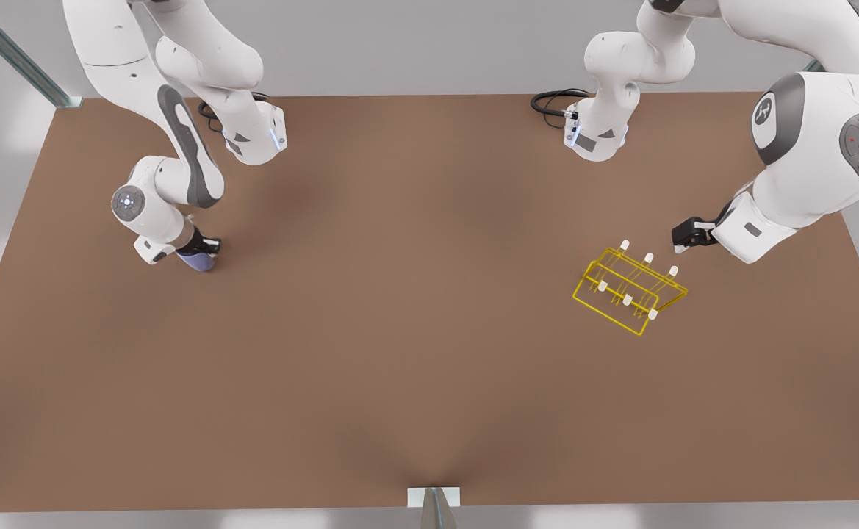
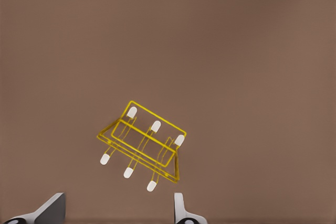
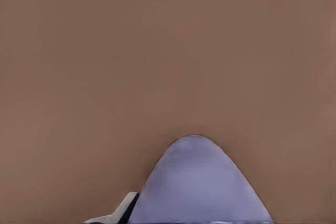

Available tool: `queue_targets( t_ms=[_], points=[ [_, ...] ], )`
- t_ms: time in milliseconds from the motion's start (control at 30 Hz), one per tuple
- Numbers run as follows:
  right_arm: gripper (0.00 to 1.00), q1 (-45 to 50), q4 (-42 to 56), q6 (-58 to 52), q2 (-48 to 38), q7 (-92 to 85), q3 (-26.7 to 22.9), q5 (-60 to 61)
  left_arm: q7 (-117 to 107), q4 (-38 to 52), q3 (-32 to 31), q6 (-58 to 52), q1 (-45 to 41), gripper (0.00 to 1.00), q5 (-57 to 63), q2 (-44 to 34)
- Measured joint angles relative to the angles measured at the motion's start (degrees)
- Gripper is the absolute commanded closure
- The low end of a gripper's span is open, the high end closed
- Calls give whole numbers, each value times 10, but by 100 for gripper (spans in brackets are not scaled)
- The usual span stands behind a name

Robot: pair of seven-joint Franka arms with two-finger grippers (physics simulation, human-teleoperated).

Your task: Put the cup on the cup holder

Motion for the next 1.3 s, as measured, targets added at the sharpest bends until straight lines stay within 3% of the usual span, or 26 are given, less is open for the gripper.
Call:
queue_targets(
  t_ms=[200,400,733,1067,1300],
  points=[
    [79,10,61,-40,0,-6,1,-2,0,0,0,-1,0,0,0,1],
    [79,31,191,-139,10,-11,5,1,0,0,0,-1,-1,0,0,1],
    [79,131,505,-337,163,-15,6,66,0,-7,-1,-7,-6,0,1,7],
    [79,188,678,-496,303,-14,8,308,0,-7,0,-11,-10,0,1,9],
    [79,280,918,-554,510,-11,7,580,-1,-7,0,-13,-11,0,1,11]
  ],
)
